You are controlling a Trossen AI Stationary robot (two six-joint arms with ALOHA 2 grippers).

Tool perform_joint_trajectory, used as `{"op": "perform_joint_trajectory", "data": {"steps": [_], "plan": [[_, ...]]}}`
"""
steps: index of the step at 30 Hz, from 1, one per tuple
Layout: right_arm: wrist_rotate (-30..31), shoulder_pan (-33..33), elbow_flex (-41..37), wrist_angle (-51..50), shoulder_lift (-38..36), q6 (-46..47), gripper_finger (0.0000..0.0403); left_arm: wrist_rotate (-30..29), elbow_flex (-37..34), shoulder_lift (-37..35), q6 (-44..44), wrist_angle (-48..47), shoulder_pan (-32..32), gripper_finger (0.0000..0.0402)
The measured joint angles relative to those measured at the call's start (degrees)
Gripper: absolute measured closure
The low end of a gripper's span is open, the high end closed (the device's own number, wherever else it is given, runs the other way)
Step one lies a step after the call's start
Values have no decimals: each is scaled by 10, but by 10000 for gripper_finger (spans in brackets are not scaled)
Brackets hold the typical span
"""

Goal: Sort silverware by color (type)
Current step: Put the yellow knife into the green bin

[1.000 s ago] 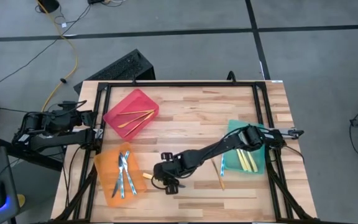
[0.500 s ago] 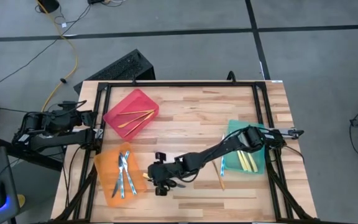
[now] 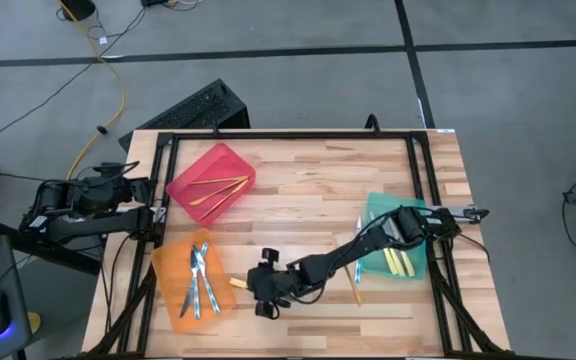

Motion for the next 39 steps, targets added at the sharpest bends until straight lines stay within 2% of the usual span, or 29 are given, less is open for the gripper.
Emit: {"op": "perform_joint_trajectory", "data": {"steps": [11, 17, 20, 30, 34, 39], "plan": [[0, -6, 0, 40, 0, -17, 218, 0, 0, 0, 0, 0, 0, 155], [9, -5, 1, 78, 42, -13, 218, 0, 0, 0, 1, 0, 0, 155], [11, -5, -1, 62, 52, -12, 218, 0, 0, 0, 1, 0, 0, 155], [24, -4, 3, 67, 76, 41, 220, 1, 0, 0, 1, 0, 0, 155], [31, -6, 3, 57, 76, 61, 244, 1, 0, 0, 1, 0, 0, 155], [32, -9, 3, 41, 77, 89, 308, 1, 0, 0, 1, 0, 0, 155]]}}
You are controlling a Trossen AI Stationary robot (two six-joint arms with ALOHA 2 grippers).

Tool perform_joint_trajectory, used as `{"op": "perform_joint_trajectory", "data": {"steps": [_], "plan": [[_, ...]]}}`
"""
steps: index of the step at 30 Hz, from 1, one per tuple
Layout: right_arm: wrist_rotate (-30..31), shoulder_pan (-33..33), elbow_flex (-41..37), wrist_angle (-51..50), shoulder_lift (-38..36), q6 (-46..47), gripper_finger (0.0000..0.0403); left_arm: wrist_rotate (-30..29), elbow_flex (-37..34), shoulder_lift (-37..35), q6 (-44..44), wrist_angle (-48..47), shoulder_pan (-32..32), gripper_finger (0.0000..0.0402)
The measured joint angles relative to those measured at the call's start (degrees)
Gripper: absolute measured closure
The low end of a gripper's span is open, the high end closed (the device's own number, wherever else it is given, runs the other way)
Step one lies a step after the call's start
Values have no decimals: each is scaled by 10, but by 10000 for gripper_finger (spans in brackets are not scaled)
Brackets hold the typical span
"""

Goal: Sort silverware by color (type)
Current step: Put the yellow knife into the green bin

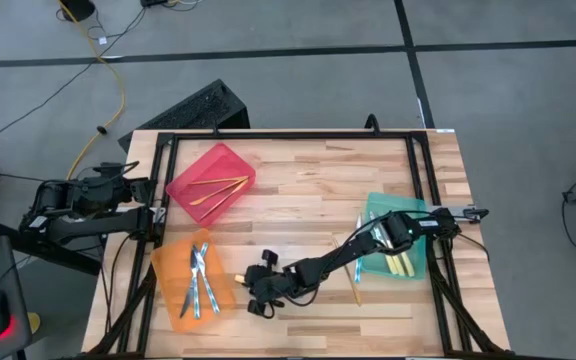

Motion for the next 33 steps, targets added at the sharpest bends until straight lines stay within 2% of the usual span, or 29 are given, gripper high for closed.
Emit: {"op": "perform_joint_trajectory", "data": {"steps": [2, 15, 27, 33], "plan": [[0, -1, 0, -3, 0, 9, 325, 0, 0, 0, 0, 0, 0, 155], [-4, -29, -1, -21, -10, 146, 325, 0, 0, 0, 0, 0, 0, 155], [53, -85, -7, -198, -95, 128, 325, 0, 0, 0, 1, 0, 0, 155], [61, -111, -5, -248, -136, 106, 325, 0, 0, 0, 1, 0, 0, 155]]}}
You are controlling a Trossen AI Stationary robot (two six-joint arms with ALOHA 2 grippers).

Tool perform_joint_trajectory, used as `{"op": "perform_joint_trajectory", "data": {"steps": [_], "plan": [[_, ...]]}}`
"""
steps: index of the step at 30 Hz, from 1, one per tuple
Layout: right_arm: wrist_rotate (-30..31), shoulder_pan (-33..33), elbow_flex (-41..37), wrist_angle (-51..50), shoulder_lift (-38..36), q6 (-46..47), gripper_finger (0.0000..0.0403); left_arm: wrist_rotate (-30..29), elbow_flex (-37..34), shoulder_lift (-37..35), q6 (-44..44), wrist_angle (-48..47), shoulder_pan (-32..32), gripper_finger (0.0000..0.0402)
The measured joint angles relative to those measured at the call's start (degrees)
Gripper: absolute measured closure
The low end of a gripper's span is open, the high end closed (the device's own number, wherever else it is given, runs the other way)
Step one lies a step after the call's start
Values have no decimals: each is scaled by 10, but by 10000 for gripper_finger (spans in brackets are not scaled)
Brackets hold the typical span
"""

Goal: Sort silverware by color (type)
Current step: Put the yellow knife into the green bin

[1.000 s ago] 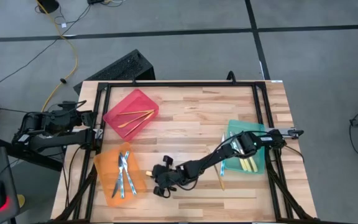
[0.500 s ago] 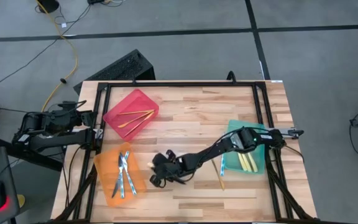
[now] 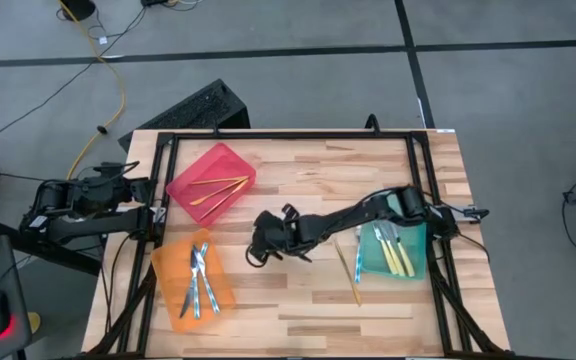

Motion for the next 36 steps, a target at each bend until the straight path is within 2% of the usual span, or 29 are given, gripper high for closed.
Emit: {"op": "perform_joint_trajectory", "data": {"steps": [5, 15, 22, 27, 32, 36], "plan": [[42, -16, 0, -60, -31, -3, 325, 0, 0, 0, 0, 0, 0, 155], [42, -40, 1, -174, -134, -74, 325, 0, 0, 0, 2, 0, 0, 155], [53, -58, -15, -322, -231, -80, 325, 1, 0, 0, 2, 0, 0, 155], [54, -67, -155, -305, -357, -32, 325, 1, 0, 0, 2, 0, 0, 155], [58, -57, -330, -238, -500, 68, 325, 2, 0, 0, 2, 0, 0, 155], [93, -27, -432, -224, -595, 166, 325, 2, 0, 0, 2, 0, 0, 155]]}}
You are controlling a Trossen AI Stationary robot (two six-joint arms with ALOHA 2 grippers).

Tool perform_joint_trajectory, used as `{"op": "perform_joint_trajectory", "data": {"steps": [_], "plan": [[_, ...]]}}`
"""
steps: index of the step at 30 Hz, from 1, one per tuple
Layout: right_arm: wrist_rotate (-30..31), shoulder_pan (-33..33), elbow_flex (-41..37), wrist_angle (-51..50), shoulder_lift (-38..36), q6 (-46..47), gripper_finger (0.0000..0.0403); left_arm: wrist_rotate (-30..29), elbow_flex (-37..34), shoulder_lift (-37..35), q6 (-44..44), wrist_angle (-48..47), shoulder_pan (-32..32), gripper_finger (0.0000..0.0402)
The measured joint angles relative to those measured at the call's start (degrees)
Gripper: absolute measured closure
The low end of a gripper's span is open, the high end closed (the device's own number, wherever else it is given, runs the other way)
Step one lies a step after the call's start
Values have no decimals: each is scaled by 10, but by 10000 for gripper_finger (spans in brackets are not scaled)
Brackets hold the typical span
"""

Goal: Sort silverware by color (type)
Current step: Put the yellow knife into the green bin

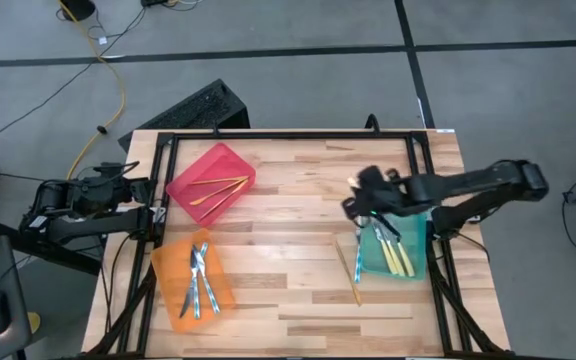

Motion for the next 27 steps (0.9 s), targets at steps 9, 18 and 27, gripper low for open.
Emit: {"op": "perform_joint_trajectory", "data": {"steps": [9, 18, 27], "plan": [[72, 69, -169, -14, -99, 265, 325, -1, 0, 0, 0, 0, 0, 155], [94, 144, -217, -67, -50, 454, 325, -1, 0, 0, 0, 0, 0, 155], [79, 219, -218, -96, 17, 531, 325, -1, 0, 0, 0, 0, 0, 155]]}}
